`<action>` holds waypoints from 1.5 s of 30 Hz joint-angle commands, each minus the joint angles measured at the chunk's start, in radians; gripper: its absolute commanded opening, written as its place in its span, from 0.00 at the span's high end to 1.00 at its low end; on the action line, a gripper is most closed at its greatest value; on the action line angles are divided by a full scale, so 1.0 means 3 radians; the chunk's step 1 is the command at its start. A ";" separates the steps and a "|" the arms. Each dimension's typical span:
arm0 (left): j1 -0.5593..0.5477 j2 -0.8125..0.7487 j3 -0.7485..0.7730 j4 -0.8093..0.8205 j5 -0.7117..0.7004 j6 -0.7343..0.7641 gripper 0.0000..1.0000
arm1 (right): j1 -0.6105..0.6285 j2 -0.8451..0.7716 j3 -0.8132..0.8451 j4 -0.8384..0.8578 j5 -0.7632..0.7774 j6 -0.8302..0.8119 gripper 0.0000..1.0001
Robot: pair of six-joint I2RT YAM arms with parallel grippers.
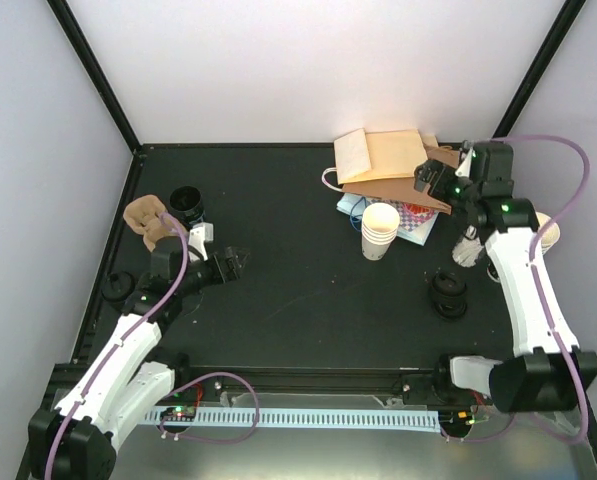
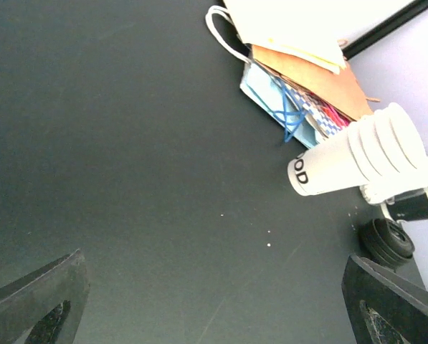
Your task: Pack the takeout coffee
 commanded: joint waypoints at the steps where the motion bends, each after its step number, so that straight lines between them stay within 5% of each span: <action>1: -0.0013 -0.0018 -0.0055 0.0215 0.0320 0.0146 0.01 | 0.0007 0.0491 0.0344 -0.0059 -0.0015 -0.0031 0.00; 13: -0.0016 -0.0020 -0.0001 0.0210 0.0456 0.0330 0.01 | 0.0007 0.1996 0.1587 -0.0372 0.0314 -0.0247 0.00; 22: -0.0012 0.0316 0.0171 0.0144 0.0583 0.0345 0.01 | 0.0006 0.3285 0.3189 -0.1128 0.0945 -0.0489 0.00; 28: -0.0019 0.0505 0.0235 0.0171 0.0604 0.0327 0.01 | -0.0024 0.3561 0.3233 -0.1056 0.0995 -0.0556 0.01; 35: -0.0016 0.0541 0.0247 0.0199 0.0591 0.0297 0.01 | -0.0335 0.3838 0.3340 -0.0845 -0.0009 -0.0522 0.08; 45: -0.0016 0.0602 0.0246 0.0227 0.0571 0.0238 0.01 | -0.0373 0.4146 0.3528 -0.0612 -0.0036 -0.0545 0.07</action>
